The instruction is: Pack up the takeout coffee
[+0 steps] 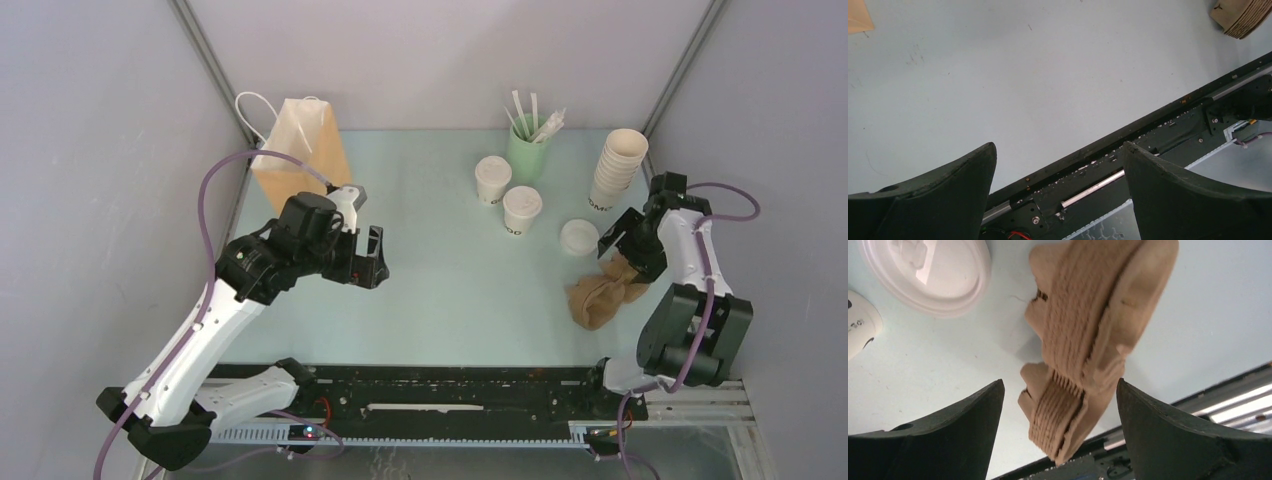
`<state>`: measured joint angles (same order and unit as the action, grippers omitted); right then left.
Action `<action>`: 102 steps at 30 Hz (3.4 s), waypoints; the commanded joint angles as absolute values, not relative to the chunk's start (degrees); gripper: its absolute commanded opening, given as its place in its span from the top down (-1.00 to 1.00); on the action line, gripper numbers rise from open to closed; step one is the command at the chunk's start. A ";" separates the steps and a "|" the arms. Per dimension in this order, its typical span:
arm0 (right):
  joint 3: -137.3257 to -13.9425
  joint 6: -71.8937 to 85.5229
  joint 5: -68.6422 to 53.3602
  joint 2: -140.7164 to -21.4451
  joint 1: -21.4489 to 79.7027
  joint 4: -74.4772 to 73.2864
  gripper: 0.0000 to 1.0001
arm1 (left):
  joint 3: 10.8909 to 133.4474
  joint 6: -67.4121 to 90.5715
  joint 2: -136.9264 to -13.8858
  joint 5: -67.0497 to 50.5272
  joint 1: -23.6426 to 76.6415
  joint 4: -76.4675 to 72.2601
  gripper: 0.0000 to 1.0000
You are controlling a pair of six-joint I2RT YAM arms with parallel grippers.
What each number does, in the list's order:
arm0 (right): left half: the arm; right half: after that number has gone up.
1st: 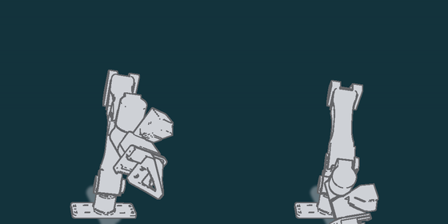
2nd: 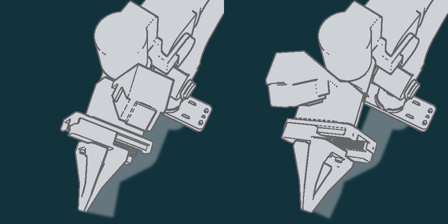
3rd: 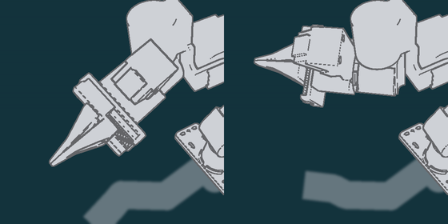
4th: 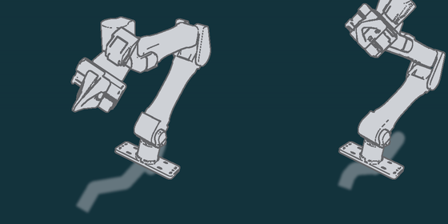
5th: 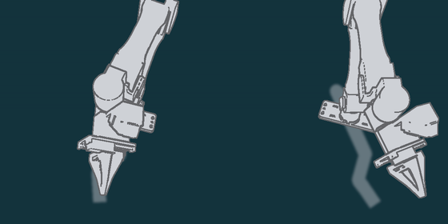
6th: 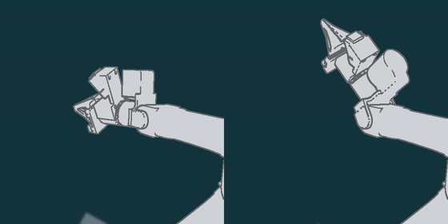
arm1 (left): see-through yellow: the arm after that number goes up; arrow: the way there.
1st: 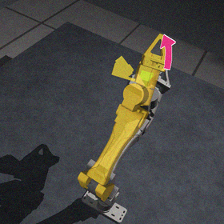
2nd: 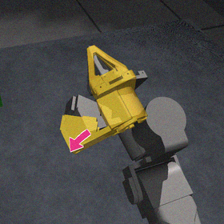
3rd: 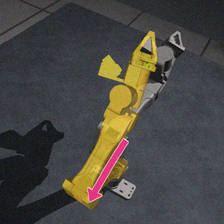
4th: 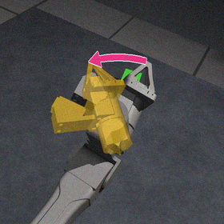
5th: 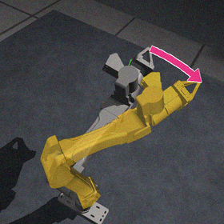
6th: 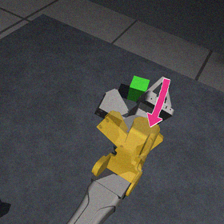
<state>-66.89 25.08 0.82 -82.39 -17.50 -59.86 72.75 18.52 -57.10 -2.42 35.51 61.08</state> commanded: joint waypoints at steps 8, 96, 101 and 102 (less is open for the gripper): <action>-75.29 28.67 23.67 -96.00 -10.78 -64.60 -0.32 | 74.44 17.01 -57.63 -1.28 35.82 61.70 -1.00; -61.61 82.02 6.91 -76.14 -27.87 -68.93 -0.01 | 72.61 14.57 -59.76 5.32 38.56 61.86 -1.00; -63.17 77.46 4.95 -79.29 -30.41 -69.79 0.07 | 72.50 14.68 -59.67 4.69 38.63 61.61 -1.00; -64.20 76.28 4.13 -78.73 -30.42 -70.26 0.08 | 72.55 14.68 -59.68 4.52 38.67 61.57 -1.00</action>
<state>-61.17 79.13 6.15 -78.02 -28.82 -66.89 70.17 15.97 -60.27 4.51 38.24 62.24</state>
